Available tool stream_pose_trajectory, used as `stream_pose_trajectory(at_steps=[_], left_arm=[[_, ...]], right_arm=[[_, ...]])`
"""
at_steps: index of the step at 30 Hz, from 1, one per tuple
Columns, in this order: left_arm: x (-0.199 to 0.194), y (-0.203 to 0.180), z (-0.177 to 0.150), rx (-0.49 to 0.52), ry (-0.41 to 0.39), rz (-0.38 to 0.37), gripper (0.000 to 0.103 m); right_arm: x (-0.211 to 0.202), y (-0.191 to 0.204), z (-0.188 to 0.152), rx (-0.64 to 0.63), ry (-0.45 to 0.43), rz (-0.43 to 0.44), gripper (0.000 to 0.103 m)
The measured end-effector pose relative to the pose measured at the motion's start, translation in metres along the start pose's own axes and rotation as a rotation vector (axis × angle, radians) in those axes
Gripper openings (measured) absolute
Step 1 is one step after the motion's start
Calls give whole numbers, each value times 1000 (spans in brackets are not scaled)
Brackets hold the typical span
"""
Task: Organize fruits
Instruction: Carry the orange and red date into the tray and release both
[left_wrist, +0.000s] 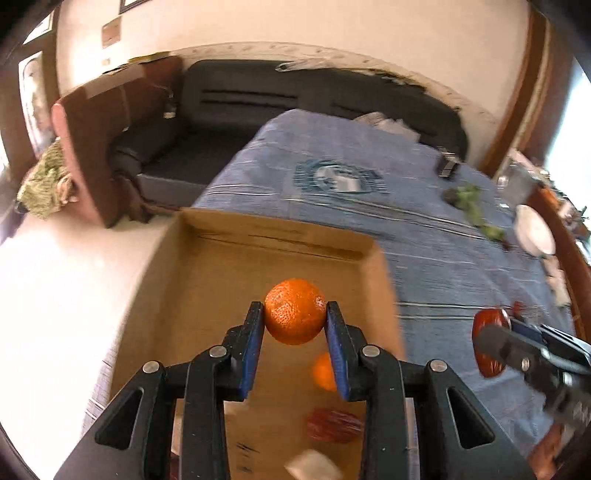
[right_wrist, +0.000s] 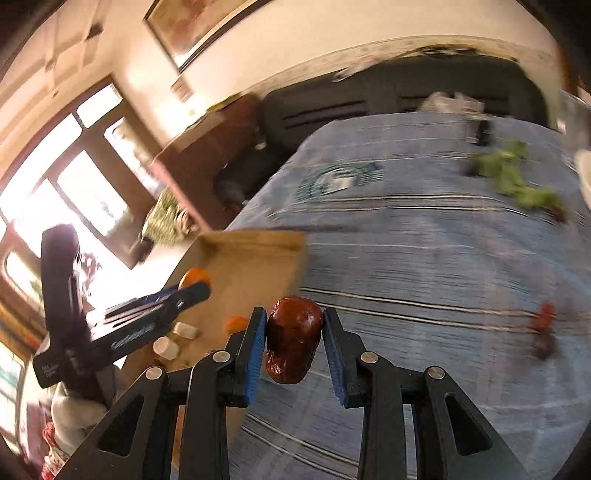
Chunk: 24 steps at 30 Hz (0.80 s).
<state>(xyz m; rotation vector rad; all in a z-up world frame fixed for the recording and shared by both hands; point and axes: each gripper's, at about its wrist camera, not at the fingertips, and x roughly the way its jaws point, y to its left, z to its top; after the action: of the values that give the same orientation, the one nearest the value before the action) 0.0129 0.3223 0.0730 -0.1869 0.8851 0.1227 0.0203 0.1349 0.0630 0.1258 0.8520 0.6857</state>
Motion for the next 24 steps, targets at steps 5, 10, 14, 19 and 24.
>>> stream_pose_trajectory(at_steps=[5, 10, 14, 19, 24], left_arm=[[29, 35, 7, -70, 86, 30, 32], [49, 47, 6, -94, 148, 28, 33], [55, 48, 9, -112, 151, 15, 33], [49, 55, 7, -154, 140, -11, 36], [28, 61, 4, -192, 89, -29, 45]], right_arm=[[58, 36, 10, -86, 56, -20, 35], [100, 41, 16, -97, 106, -44, 35], [124, 39, 20, -92, 133, -57, 35], [139, 39, 18, -102, 157, -56, 35], [126, 38, 17, -89, 133, -44, 44]])
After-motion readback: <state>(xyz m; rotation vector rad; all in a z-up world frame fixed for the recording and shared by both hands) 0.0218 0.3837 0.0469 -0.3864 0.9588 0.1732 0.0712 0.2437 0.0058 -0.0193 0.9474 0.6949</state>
